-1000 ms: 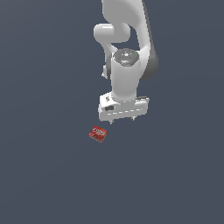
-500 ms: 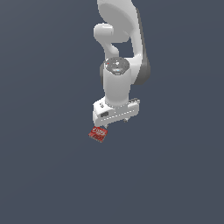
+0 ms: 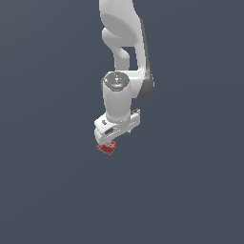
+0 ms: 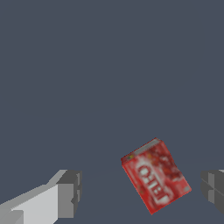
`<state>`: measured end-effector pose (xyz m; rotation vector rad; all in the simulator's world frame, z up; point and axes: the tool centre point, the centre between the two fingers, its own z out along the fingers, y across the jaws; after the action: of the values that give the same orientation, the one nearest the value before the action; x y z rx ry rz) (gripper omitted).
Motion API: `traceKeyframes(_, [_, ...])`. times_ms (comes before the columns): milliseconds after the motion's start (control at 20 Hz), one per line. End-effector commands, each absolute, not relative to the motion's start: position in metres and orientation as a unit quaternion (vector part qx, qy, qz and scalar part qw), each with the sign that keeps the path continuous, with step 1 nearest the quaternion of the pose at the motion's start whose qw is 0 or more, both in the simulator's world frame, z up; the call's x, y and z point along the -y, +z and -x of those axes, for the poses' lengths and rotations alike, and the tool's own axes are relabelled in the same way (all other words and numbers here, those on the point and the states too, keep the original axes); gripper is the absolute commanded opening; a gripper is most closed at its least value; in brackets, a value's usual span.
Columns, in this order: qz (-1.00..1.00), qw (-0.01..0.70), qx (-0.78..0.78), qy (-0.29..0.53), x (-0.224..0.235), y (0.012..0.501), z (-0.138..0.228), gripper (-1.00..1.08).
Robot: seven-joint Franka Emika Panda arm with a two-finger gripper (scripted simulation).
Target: Pick up the object and move it to a goal position.
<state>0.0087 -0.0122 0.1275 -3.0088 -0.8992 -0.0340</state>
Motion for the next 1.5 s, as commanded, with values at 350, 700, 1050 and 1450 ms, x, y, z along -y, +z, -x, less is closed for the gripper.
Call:
traceKeyframes(350, [0.921, -0.002, 0.39, -0.005, 0.042, 0.101, -0.004, 1.0])
traceKeyframes(700, [0.888, -0.002, 0.46, -0.002, 0.061, 0.083, 0.001, 1.0])
traceKeyframes(1050, [0.863, -0.001, 0.505, -0.001, 0.074, 0.071, 0.005, 1.0])
traceKeyframes(1450, [0.851, 0.0, 0.525, 0.0, 0.079, 0.065, 0.007, 1.0])
